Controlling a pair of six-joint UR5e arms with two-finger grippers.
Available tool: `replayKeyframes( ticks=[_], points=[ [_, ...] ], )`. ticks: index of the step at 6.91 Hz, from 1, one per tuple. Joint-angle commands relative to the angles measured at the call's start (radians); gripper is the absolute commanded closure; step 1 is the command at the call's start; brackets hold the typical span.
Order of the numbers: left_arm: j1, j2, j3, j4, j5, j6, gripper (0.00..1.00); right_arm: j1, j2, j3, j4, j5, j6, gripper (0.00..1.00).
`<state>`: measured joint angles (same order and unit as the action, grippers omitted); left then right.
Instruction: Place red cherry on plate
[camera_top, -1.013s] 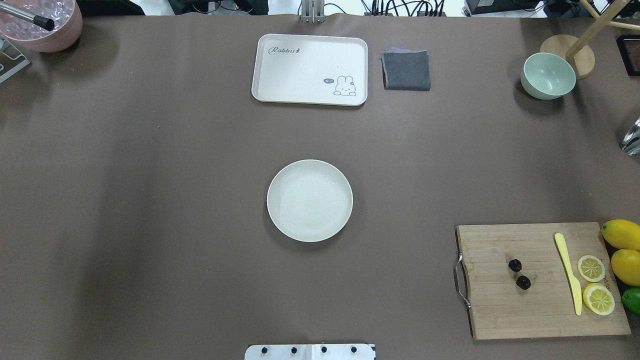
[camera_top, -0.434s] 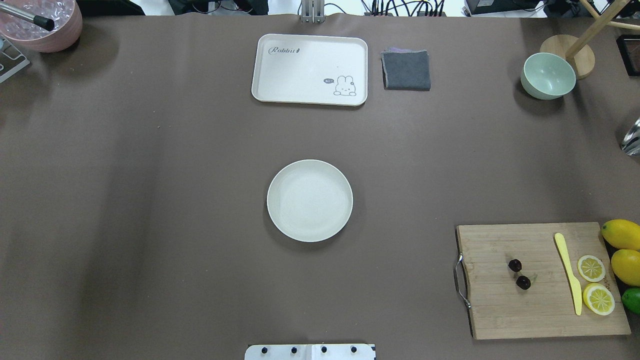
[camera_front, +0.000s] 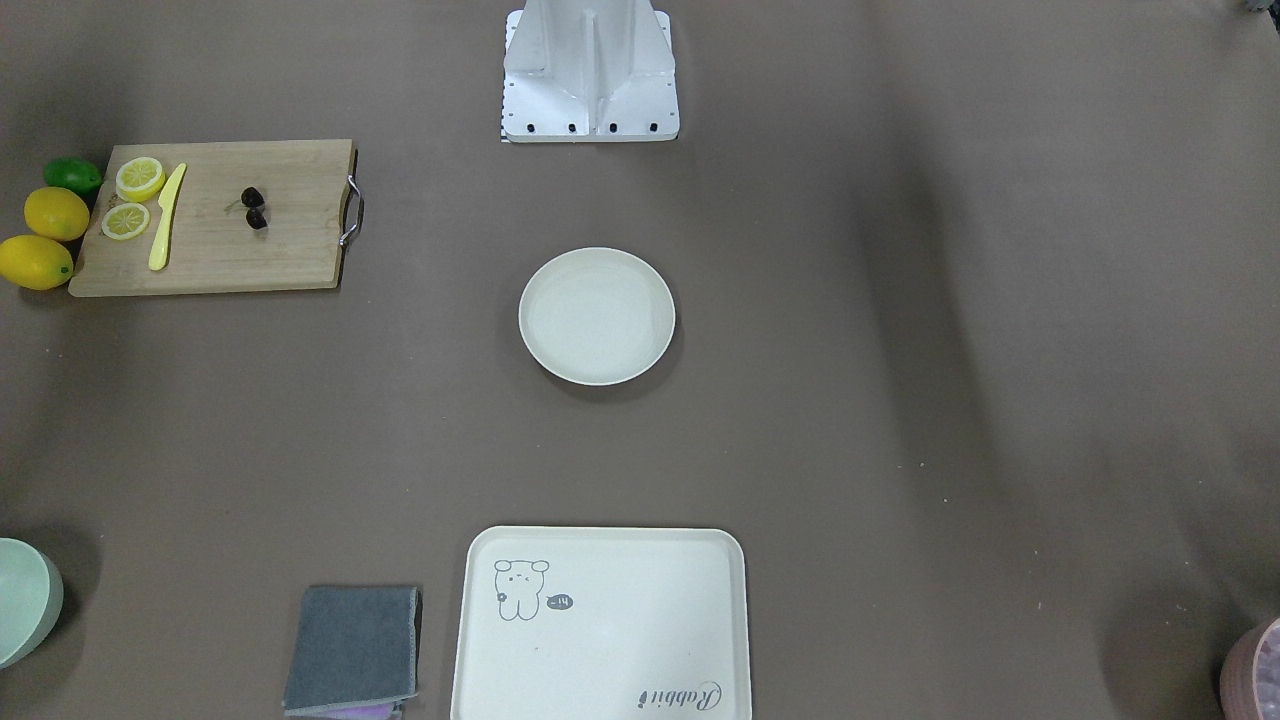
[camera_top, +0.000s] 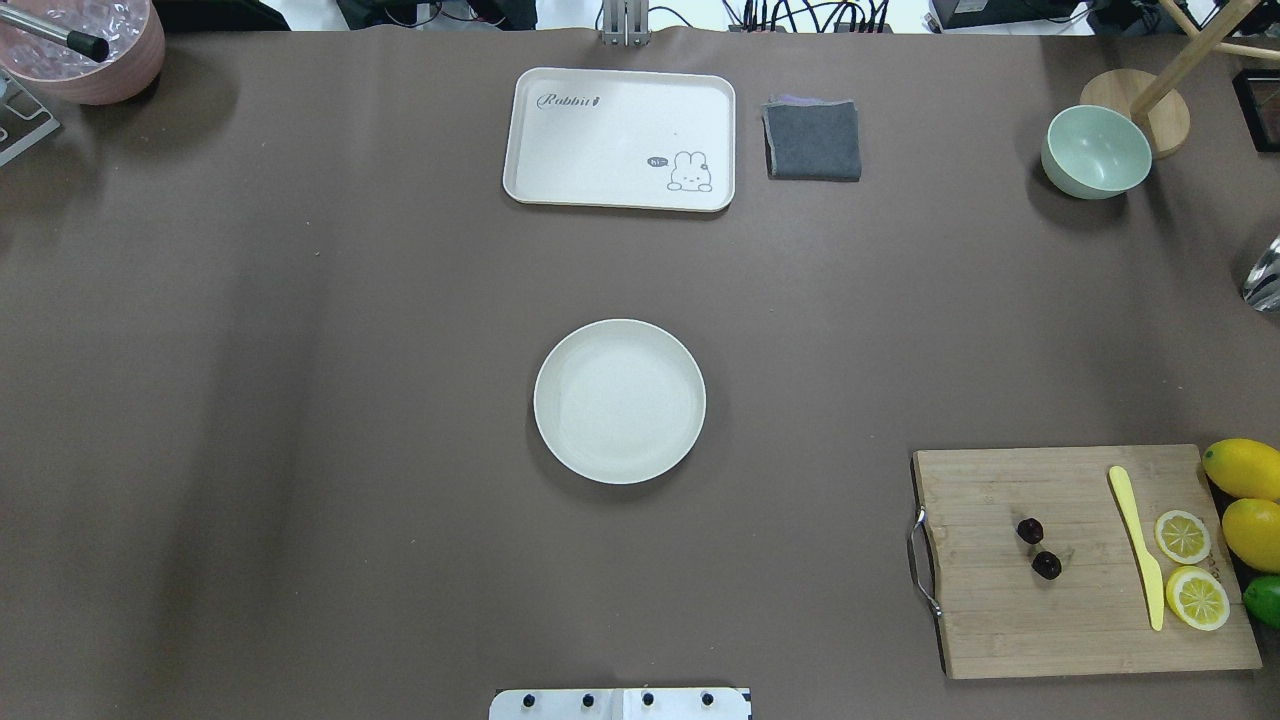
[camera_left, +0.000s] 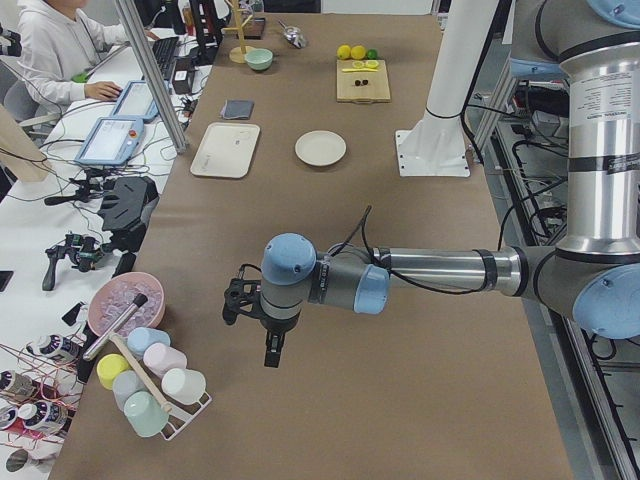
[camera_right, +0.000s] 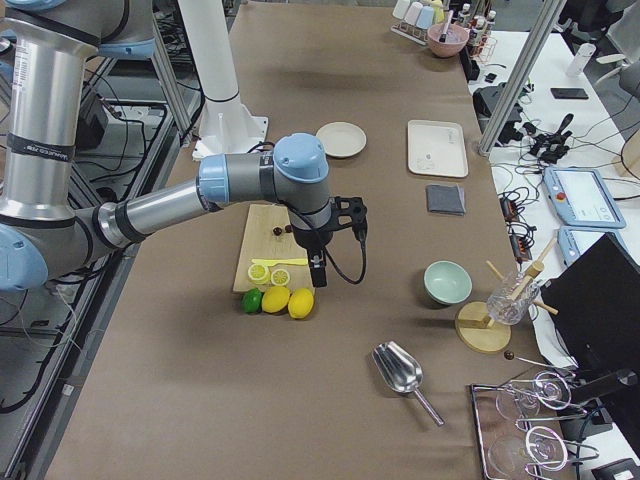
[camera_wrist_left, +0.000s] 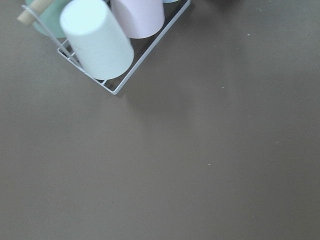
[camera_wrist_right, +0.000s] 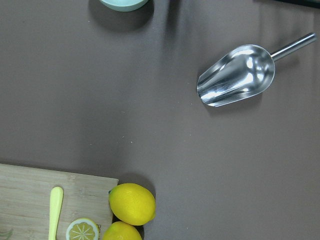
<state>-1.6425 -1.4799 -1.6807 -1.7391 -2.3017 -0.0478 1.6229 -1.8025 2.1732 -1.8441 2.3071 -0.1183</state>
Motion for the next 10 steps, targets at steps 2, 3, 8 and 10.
replayKeyframes(
  ticks=[2, 3, 8, 10],
  points=[
    [-0.014, -0.006, -0.005, 0.023, 0.001, 0.016, 0.02, -0.114, 0.043, 0.025, 0.008, -0.002, 0.174, 0.00],
    [-0.013, -0.008, -0.004, 0.021, 0.001, 0.016, 0.02, -0.188, 0.043, 0.089, 0.009, 0.000, 0.293, 0.00],
    [-0.014, 0.000, -0.022, 0.018, -0.001, 0.014, 0.02, -0.649, 0.012, 0.244, 0.162, -0.177, 0.877, 0.00],
    [-0.013, -0.006, -0.022, 0.018, 0.001, 0.009, 0.02, -0.896, 0.022, 0.183, 0.296, -0.337, 1.111, 0.00]
  ],
)
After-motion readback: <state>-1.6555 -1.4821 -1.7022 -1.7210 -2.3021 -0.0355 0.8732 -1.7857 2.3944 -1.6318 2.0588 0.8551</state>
